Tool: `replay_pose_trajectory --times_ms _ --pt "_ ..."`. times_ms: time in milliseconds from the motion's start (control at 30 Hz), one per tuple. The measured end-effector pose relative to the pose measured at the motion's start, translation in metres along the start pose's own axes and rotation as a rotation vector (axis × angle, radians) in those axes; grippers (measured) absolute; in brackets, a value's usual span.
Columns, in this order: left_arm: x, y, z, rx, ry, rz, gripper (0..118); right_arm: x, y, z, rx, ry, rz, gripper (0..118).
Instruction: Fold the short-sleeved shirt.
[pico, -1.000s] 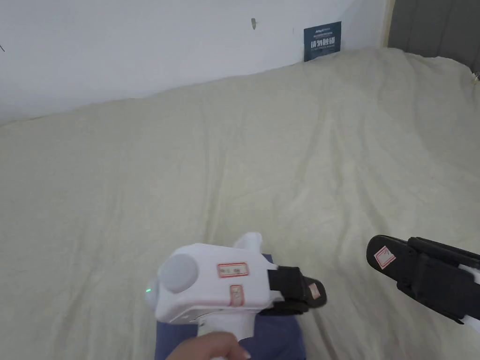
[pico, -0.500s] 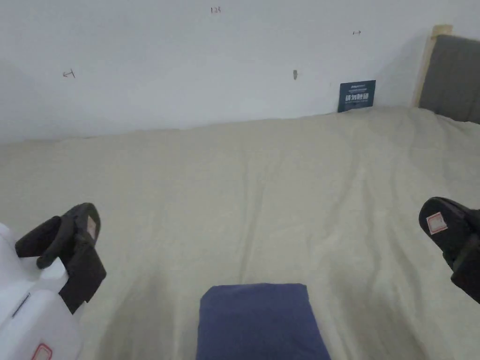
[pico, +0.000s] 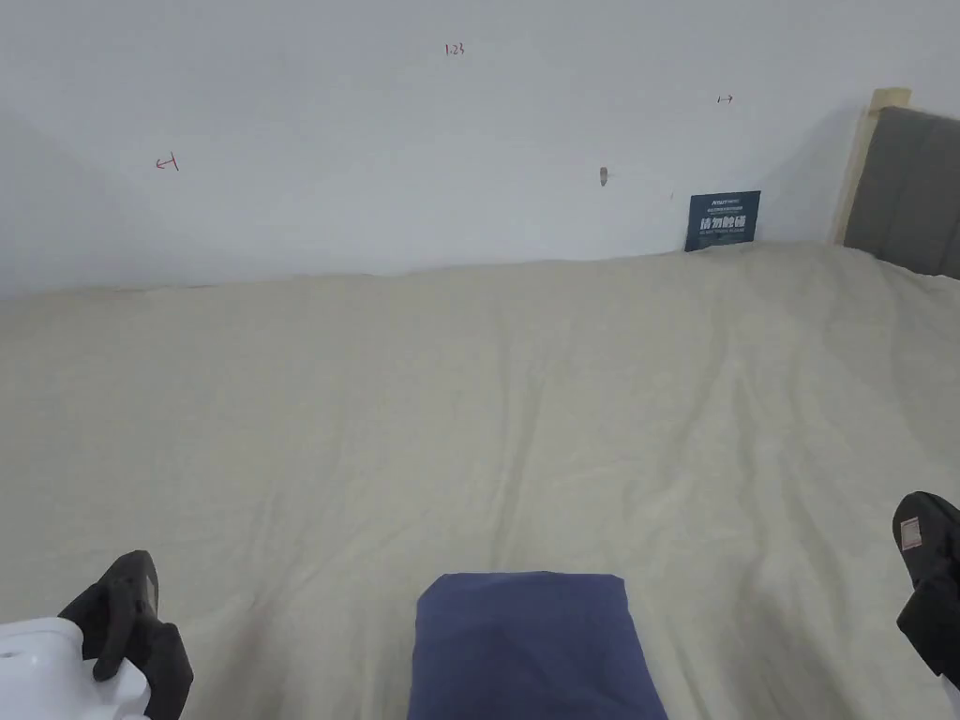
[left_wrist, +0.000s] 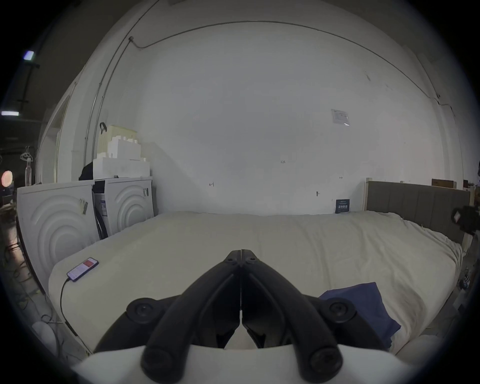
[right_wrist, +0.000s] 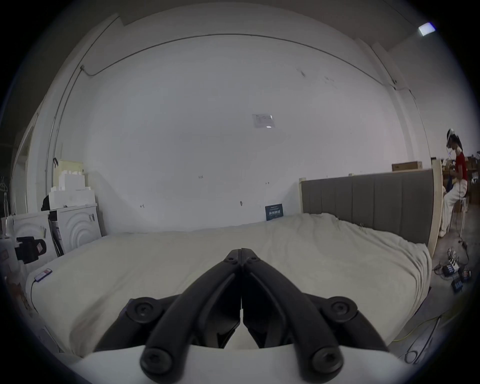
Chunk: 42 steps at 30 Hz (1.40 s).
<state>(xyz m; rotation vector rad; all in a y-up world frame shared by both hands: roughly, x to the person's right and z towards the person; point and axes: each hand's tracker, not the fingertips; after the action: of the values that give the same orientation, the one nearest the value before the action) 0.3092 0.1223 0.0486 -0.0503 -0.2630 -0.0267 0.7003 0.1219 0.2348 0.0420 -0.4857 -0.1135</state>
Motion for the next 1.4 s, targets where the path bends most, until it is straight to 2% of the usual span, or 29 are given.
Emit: replay_pose_trajectory --times_ms 233,300,367,433,600,667,733,800,833,900,933,967,1033,1133,1167,1267,1400 --pt "0.006 0.012 0.000 0.016 -0.004 0.043 0 0.002 0.009 0.008 0.043 -0.003 -0.005 2" --pt "0.007 0.017 0.000 0.006 -0.008 0.029 0 0.001 0.016 0.008 0.057 -0.047 -0.006 2" --pt "0.008 0.026 0.000 0.005 0.006 -0.012 0 0.002 0.031 0.005 0.068 -0.057 -0.052 2" --pt "0.005 0.037 0.003 0.025 -0.009 -0.017 0 0.002 0.056 -0.005 0.102 -0.021 -0.108 2" --pt "-0.007 0.060 0.002 0.012 -0.055 0.035 0 -0.025 0.118 -0.041 0.141 0.091 0.029 2" --pt "-0.012 0.060 -0.001 -0.042 -0.064 0.096 0 -0.036 0.119 -0.067 0.024 0.213 0.025 2" --pt "-0.019 0.056 -0.006 -0.084 -0.088 0.162 0 -0.047 0.108 -0.100 -0.207 0.324 0.010 2" --pt "-0.025 0.047 -0.012 -0.122 -0.098 0.199 0 -0.050 0.076 -0.137 -0.515 0.478 -0.087 2" --pt "-0.027 0.042 -0.016 -0.143 -0.100 0.198 0 -0.047 0.048 -0.155 -0.640 0.525 -0.187 2" --pt "-0.030 0.034 -0.024 -0.204 -0.103 0.191 0 -0.045 -0.003 -0.173 -0.834 0.498 -0.295 2" --pt "-0.032 0.030 -0.027 -0.227 -0.100 0.184 0 -0.044 -0.024 -0.177 -0.893 0.467 -0.321 2" --pt "-0.032 0.026 -0.030 -0.245 -0.096 0.176 0 -0.042 -0.048 -0.181 -0.979 0.480 -0.368 2" --pt "-0.038 0.020 -0.032 -0.271 -0.118 0.191 0 -0.036 -0.083 -0.188 -1.066 0.501 -0.473 2" --pt "-0.045 0.008 -0.038 -0.325 -0.175 0.262 0 -0.029 -0.115 -0.189 -1.130 0.447 -0.577 2" --pt "-0.048 0.006 -0.044 -0.346 -0.199 0.283 0 -0.027 -0.123 -0.190 -1.137 0.443 -0.593 2" --pt "-0.054 0.013 -0.071 -0.441 -0.256 0.327 0 -0.023 -0.133 -0.190 -1.152 0.456 -0.577 2" --pt "-0.049 0.026 -0.109 -0.555 -0.373 0.399 0 -0.013 -0.145 -0.193 -1.171 0.456 -0.641 2"
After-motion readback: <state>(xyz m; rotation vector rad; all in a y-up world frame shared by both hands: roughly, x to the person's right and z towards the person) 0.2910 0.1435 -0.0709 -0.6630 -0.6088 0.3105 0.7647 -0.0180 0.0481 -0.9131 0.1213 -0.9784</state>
